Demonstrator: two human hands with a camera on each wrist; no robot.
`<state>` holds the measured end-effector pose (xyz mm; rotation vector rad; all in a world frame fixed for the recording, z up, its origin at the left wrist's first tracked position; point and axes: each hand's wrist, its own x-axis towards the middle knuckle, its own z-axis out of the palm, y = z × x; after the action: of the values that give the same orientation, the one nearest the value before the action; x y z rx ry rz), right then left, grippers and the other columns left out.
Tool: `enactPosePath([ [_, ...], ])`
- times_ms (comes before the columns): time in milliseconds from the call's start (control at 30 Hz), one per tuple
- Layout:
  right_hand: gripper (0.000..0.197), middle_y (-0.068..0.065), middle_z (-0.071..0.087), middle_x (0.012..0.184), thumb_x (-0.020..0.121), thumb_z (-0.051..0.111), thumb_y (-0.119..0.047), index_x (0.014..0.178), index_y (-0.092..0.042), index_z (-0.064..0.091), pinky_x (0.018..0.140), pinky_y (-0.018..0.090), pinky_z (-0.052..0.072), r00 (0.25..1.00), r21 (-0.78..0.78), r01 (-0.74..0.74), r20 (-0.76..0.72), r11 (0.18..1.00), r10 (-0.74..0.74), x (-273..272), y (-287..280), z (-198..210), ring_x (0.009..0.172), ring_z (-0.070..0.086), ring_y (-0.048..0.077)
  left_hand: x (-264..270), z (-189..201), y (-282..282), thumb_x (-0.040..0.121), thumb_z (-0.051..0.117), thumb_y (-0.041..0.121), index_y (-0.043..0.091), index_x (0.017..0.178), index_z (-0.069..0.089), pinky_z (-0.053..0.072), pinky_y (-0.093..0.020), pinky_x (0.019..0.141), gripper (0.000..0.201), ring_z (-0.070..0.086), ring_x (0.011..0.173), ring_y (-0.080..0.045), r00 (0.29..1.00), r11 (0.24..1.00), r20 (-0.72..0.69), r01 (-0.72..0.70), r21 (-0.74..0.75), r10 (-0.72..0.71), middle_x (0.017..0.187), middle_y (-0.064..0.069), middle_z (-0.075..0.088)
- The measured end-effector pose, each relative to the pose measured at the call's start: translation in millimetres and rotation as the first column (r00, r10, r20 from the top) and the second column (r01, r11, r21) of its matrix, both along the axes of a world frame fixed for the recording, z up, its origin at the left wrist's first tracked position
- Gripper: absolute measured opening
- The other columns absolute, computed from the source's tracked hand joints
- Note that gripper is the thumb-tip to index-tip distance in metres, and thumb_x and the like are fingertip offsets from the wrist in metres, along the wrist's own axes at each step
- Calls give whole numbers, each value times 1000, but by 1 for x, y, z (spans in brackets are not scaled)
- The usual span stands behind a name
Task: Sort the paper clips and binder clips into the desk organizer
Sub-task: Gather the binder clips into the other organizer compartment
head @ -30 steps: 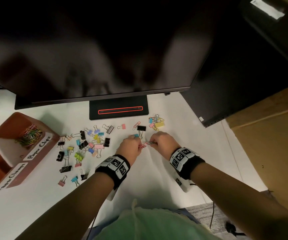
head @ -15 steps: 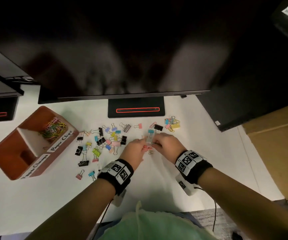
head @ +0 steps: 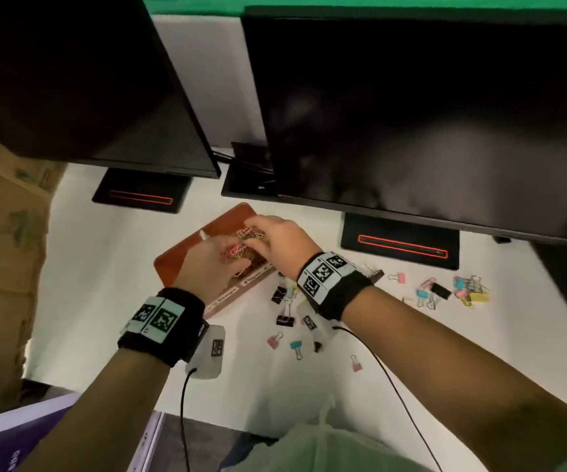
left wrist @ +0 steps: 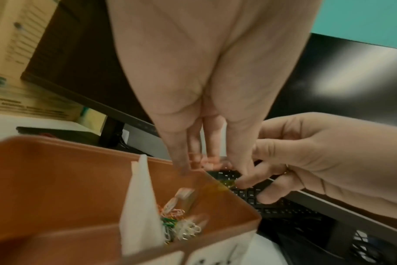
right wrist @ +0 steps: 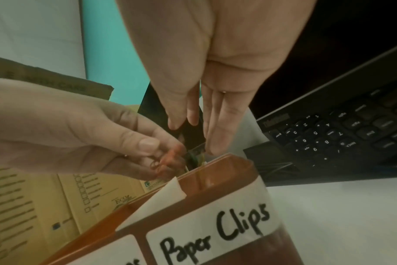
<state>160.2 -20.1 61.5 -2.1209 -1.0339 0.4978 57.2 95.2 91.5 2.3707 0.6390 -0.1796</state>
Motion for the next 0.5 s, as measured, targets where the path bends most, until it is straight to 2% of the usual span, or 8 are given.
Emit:
enactPosePath([
  [67, 32, 8, 61, 118, 91, 54, -23, 122, -15, 54, 94, 33, 48, 1000, 1, 27, 14, 1000, -27, 2, 2, -3, 104, 59, 22, -6, 0, 10, 84, 64, 26, 19, 123, 56, 47, -34, 94, 40, 58, 106, -20, 1000, 1000, 6, 7, 20, -7, 122, -3, 59],
  [133, 28, 3, 60, 115, 92, 52, -24, 120, -19, 55, 88, 31, 50, 996, -2, 75, 42, 997, -75, 4, -8, -6, 97, 58, 16, -11, -3, 18, 85, 63, 29, 21, 124, 55, 44, -37, 100, 41, 54, 110, -18, 996, 1000, 90, 8, 23, -10, 129, 0, 54],
  [233, 25, -3, 60, 107, 92, 51, -29, 115, -23, 57, 78, 28, 48, 977, -45, 179, 129, 983, -172, 10, -47, -15, 84, 49, 5, -15, -10, 16, 86, 61, 29, 22, 115, 61, 48, -25, 88, 30, 57, 100, -6, 982, 997, 190, 30, -74, -15, 115, 6, 58],
  [333, 23, -2, 60, 99, 90, 55, -29, 110, -21, 61, 73, 25, 46, 947, -106, 292, 174, 951, -272, 15, -102, -26, 79, 46, 4, -10, -14, -7, 86, 61, 28, 25, 107, 63, 46, -15, 81, 21, 55, 94, 5, 973, 984, 216, 115, -138, -83, 105, 14, 57],
  [433, 23, 1, 59, 100, 88, 58, -26, 109, -19, 61, 74, 27, 46, 917, -225, 387, 199, 894, -346, 13, -163, -36, 80, 48, 9, 1, -26, -42, 86, 61, 24, 22, 107, 63, 50, -18, 79, 21, 59, 90, -2, 956, 945, 205, 252, -207, -210, 104, 10, 59],
  [500, 24, 3, 58, 104, 87, 59, -27, 110, -19, 61, 78, 30, 47, 897, -327, 440, 198, 836, -395, 6, -204, -43, 86, 54, 16, 10, -36, -72, 86, 61, 23, 21, 106, 63, 51, -18, 73, 20, 59, 82, -2, 937, 912, 184, 335, -238, -297, 101, 9, 59],
])
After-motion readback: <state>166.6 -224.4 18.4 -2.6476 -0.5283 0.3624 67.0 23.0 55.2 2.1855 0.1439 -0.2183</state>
